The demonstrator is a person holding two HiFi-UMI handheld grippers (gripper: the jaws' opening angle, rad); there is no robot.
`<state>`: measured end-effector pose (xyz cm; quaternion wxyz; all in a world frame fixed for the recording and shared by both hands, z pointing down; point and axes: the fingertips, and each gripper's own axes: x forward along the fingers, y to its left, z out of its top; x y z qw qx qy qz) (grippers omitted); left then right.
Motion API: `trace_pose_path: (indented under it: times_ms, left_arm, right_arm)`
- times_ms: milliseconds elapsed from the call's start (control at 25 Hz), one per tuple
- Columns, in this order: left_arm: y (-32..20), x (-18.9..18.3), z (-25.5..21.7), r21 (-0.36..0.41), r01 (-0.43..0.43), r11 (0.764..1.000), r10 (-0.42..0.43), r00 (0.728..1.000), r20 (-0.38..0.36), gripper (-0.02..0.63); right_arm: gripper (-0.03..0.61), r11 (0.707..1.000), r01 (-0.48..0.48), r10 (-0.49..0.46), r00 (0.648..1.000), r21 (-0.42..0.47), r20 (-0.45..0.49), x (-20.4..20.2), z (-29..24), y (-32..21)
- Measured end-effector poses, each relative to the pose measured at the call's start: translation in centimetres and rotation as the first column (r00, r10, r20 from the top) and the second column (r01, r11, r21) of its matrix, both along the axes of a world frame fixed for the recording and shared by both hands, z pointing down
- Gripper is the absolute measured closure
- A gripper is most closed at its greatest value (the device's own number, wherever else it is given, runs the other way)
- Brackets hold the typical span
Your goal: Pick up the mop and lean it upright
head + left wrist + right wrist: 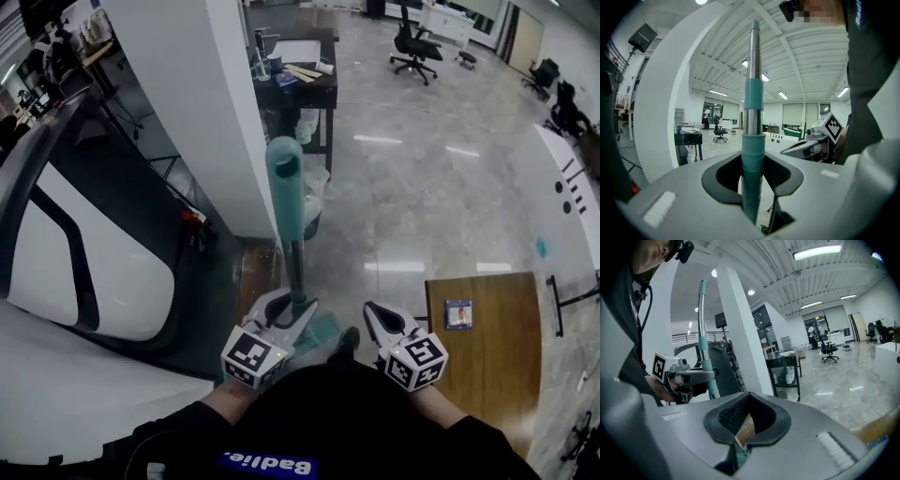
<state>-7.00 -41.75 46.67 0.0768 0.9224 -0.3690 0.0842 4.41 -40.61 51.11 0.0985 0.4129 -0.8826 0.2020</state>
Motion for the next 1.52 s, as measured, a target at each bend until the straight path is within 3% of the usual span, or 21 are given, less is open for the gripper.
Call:
trace_pose_path:
  times_ms: [120,320,640,920,1120,1320,1520]
  left_arm:
    - [-3.3,0.9,-0.2,-0.012,0.052,0.999,-0.052,0.998,0.027,0.472]
    - [-8.1,3.0,-0.2,-0.021,0.129,0.991,-0.127,0.99,0.059,0.471]
    - [-16.6,4.3,2.3,-0.055,0.168,0.984,-0.165,0.985,0.057,0.472]
    - [-23.4,3.7,8.4,-0.109,0.117,0.987,-0.111,0.992,0.058,0.472]
    - [-27.7,3.1,14.1,-0.171,0.062,0.983,-0.05,0.996,0.074,0.471]
    - [-32.0,2.5,19.9,-0.224,0.01,0.975,0.012,0.995,0.096,0.471]
    - [-34.8,1.4,24.9,-0.266,-0.044,0.963,0.079,0.99,0.121,0.471]
  right_arm:
    - [0.574,0.998,0.053,-0.053,0.998,0.036,0.017,0.9,-1.0,-5.0]
    - [0.574,0.993,0.115,-0.116,0.992,0.016,0.055,2.7,-1.0,-10.4]
    - [0.574,0.993,0.108,-0.106,0.994,-0.053,0.033,5.4,1.4,-16.5]
    - [0.574,0.994,0.027,-0.031,0.999,-0.107,-0.037,6.1,2.9,-19.8]
    - [0.574,0.988,-0.089,0.074,0.99,-0.128,-0.119,7.4,3.6,-21.5]
    - [0.574,0.961,-0.218,0.181,0.96,-0.168,-0.214,9.1,4.5,-22.2]
    - [0.574,0.911,-0.329,0.259,0.926,-0.25,-0.275,9.5,6.6,-21.1]
